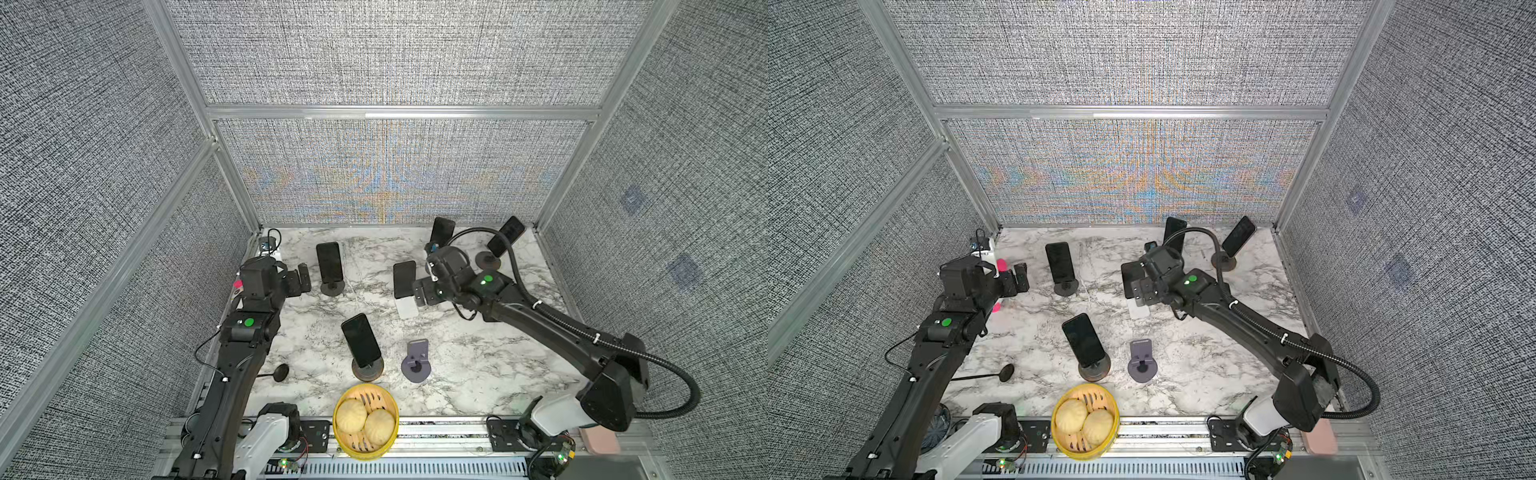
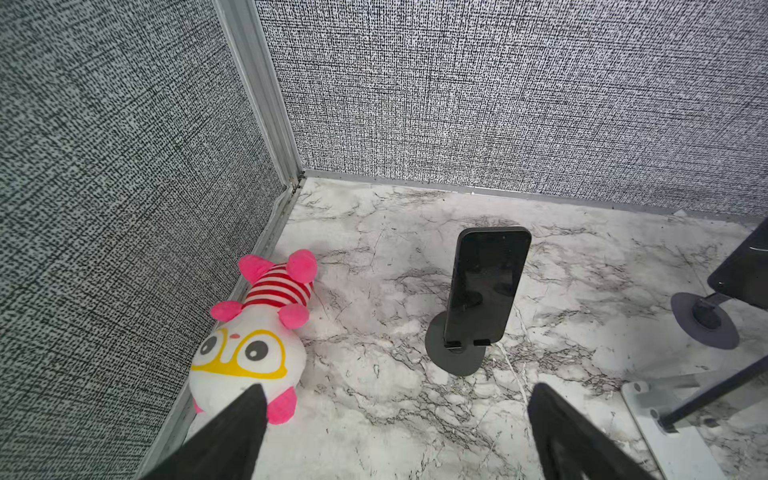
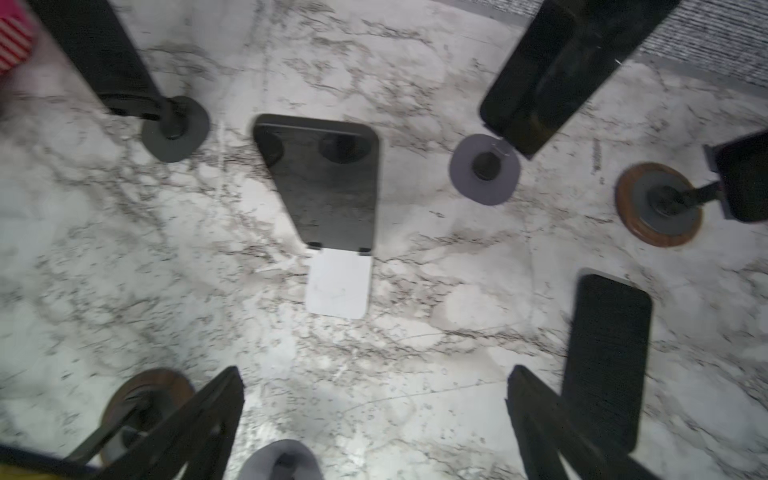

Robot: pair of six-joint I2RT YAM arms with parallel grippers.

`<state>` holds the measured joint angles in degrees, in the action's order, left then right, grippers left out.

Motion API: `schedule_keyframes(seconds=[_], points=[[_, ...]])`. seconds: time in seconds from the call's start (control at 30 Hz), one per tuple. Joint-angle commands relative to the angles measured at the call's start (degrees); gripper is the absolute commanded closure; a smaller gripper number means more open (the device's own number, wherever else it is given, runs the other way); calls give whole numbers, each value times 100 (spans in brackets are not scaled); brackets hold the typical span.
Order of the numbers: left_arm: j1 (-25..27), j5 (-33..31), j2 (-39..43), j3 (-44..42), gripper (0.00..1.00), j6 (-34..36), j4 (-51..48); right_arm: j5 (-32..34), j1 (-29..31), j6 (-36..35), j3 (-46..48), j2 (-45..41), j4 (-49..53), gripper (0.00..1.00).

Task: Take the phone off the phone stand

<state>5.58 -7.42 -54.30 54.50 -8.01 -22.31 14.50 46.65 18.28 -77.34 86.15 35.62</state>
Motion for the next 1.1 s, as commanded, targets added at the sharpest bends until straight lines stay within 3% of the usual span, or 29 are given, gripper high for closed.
schedule_keyframes(seconds=[0.0,0.27,0.43,0.6,1.07], points=[[-12,90,-18,35,1,-41,159,-67,596,490,-215,108,50,1],[-13,103,-192,131,1,-93,-10,-256,1799,1187,-1014,825,408,1],[-19,118,-179,132,1,-80,-11,99,2245,1363,-1412,1262,449,1],[-29,199,-174,132,1,-132,-2,147,2353,1789,-1305,1333,130,1],[-61,311,-160,146,1,-157,7,791,2445,1814,-1398,1851,-288,2]])
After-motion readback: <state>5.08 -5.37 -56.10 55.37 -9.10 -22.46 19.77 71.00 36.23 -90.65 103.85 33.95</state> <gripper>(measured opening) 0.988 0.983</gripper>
